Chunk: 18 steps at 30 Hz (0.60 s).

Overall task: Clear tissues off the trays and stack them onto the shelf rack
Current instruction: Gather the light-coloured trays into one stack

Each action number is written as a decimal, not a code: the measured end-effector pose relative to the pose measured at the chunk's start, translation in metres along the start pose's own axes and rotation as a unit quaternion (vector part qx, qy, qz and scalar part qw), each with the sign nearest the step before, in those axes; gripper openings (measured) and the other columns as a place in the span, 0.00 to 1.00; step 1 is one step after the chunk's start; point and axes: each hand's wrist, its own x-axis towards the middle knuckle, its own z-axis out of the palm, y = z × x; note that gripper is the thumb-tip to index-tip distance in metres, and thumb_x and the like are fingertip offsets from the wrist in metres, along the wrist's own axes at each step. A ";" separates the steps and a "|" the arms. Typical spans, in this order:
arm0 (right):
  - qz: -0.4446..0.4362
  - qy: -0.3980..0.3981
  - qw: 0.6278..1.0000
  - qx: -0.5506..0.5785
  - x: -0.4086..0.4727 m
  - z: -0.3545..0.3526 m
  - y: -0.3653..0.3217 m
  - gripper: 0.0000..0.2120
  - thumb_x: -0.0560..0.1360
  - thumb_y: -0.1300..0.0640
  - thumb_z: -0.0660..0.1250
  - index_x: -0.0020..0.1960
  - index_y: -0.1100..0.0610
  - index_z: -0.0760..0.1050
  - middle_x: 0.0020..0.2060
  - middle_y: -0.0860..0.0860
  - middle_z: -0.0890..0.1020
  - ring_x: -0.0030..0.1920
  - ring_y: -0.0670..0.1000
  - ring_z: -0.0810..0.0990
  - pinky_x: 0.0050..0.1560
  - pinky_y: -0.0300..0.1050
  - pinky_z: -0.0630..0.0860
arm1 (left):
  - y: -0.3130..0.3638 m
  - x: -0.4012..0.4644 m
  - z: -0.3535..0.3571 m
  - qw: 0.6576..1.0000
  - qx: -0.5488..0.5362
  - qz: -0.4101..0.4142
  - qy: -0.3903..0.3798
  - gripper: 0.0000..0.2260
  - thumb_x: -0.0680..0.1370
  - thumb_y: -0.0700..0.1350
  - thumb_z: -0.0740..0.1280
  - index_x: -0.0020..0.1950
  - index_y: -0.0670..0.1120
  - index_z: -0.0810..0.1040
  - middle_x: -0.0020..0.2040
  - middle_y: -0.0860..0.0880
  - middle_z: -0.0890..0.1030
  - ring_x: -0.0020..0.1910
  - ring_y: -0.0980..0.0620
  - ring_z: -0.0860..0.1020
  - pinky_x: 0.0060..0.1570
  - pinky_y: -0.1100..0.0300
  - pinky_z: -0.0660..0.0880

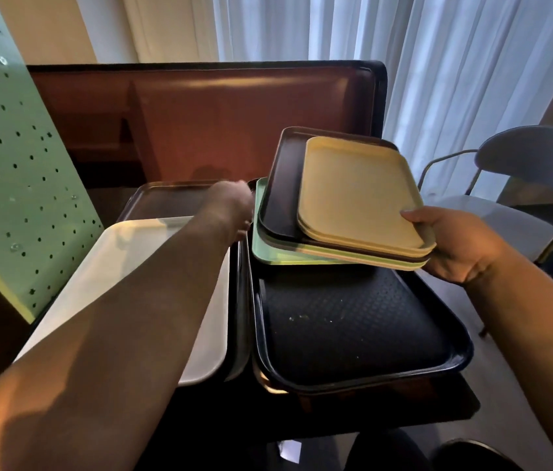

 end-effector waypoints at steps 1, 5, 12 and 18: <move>-0.007 0.009 1.000 -0.001 0.004 -0.002 -0.001 0.19 0.83 0.61 0.56 0.72 0.68 0.65 0.52 0.62 0.82 0.42 0.56 0.87 0.38 0.48 0.85 | -0.008 0.005 0.002 0.997 0.076 -0.002 0.009 0.13 0.80 0.44 0.61 0.56 0.36 0.79 0.44 0.40 0.80 0.35 0.44 0.77 0.32 0.56 0.74; -0.019 0.015 1.000 0.013 0.016 -0.011 -0.006 0.22 0.83 0.61 0.57 0.75 0.66 0.62 0.62 0.64 0.78 0.45 0.57 0.88 0.38 0.49 0.84 | -0.022 0.005 0.017 0.927 0.373 0.047 0.010 0.12 0.75 0.44 0.65 0.54 0.40 0.82 0.55 0.40 0.83 0.50 0.40 0.81 0.45 0.54 0.76; -0.023 0.040 0.999 -0.003 0.022 -0.020 -0.003 0.23 0.83 0.60 0.59 0.76 0.64 0.61 0.62 0.64 0.77 0.44 0.58 0.88 0.37 0.49 0.84 | -0.024 0.006 0.034 0.888 0.459 0.033 0.008 0.14 0.77 0.40 0.61 0.61 0.43 0.79 0.62 0.43 0.80 0.61 0.39 0.79 0.53 0.51 0.76; -0.021 0.048 0.999 0.001 0.016 -0.015 -0.006 0.23 0.82 0.60 0.60 0.75 0.65 0.62 0.62 0.64 0.77 0.44 0.58 0.88 0.36 0.49 0.84 | -0.021 0.007 0.025 0.945 0.320 0.069 0.022 0.08 0.76 0.38 0.63 0.51 0.41 0.80 0.53 0.41 0.83 0.50 0.37 0.80 0.42 0.54 0.74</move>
